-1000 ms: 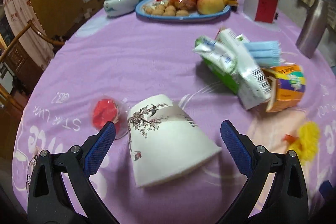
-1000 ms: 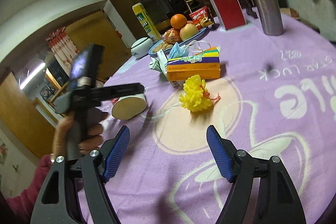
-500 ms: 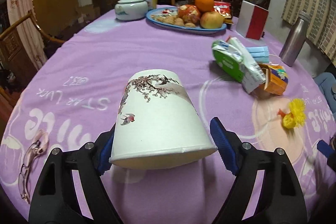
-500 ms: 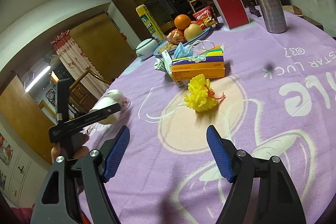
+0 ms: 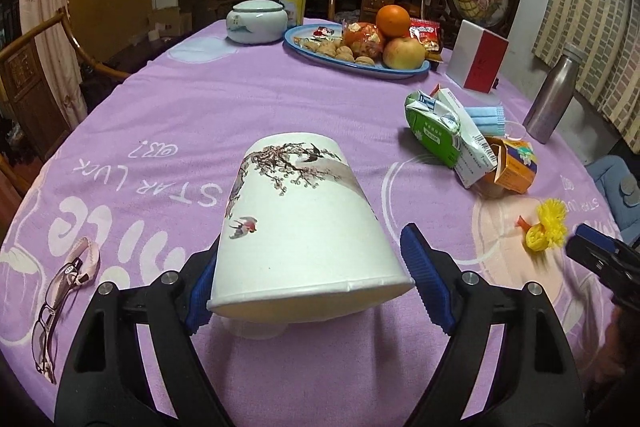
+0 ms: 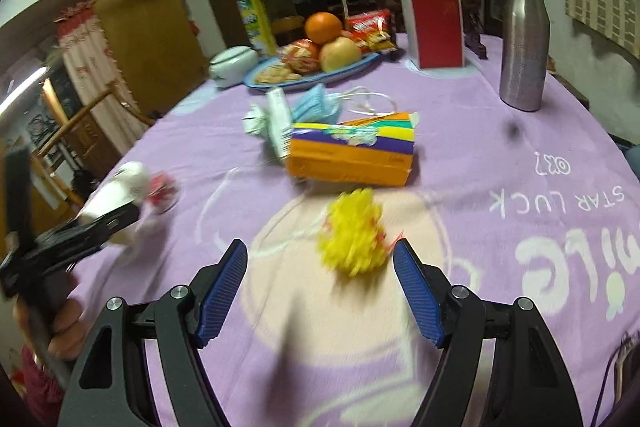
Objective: Collect trash
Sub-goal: 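Grip the white paper cup with the left tool while the right tool grasps the yellow flower, then carry the cup and flower over the red wastebasket and open both tools, then bring both open tools back over the table toward the clear plastic container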
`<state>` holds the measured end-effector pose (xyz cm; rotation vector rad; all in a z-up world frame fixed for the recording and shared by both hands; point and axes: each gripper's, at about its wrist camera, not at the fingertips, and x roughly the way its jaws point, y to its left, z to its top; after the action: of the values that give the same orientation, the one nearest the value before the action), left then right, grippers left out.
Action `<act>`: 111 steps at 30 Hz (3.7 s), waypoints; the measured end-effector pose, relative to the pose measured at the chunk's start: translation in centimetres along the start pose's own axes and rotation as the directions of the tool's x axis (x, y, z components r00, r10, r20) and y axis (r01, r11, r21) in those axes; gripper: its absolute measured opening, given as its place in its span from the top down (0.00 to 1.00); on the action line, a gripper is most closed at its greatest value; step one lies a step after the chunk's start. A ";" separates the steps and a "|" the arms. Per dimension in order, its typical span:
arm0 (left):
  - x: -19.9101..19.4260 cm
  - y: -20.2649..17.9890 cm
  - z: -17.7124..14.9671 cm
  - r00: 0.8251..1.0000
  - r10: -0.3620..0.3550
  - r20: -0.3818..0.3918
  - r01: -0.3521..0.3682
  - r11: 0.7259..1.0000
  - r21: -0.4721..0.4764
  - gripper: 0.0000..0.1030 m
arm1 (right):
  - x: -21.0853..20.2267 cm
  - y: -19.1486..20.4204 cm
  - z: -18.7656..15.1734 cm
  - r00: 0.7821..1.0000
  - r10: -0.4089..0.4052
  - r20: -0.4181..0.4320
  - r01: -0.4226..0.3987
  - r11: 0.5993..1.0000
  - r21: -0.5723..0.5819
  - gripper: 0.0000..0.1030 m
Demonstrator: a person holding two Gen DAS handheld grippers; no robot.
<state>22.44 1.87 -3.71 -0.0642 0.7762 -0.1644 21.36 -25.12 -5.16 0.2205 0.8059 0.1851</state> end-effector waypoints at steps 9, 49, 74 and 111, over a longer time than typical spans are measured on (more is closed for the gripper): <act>-0.2 0.3 0.1 0.999 -0.042 -0.007 0.042 0.999 -0.014 0.22 | 2.7 -1.7 0.4 0.999 -0.024 -0.038 0.027 0.998 0.063 0.69; -22.9 14.6 -18.7 0.959 0.268 0.092 -0.229 0.925 -0.304 0.22 | -13.0 13.1 -10.4 0.896 0.435 0.092 -0.409 0.888 -0.209 0.78; -23.2 27.3 -27.8 0.910 0.399 -0.112 -0.396 0.757 -0.520 0.08 | -8.5 34.5 -19.8 0.746 0.521 -0.414 -0.665 0.612 -0.429 0.77; -20.9 16.2 -20.3 0.948 0.312 -0.057 -0.315 0.907 -0.278 0.08 | -9.7 20.8 -12.3 0.860 0.500 -0.099 -0.504 0.808 -0.305 0.50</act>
<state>-4.47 21.45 -5.57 -0.2099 0.8071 0.2560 4.10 -5.95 -1.23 0.1185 0.7041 0.8193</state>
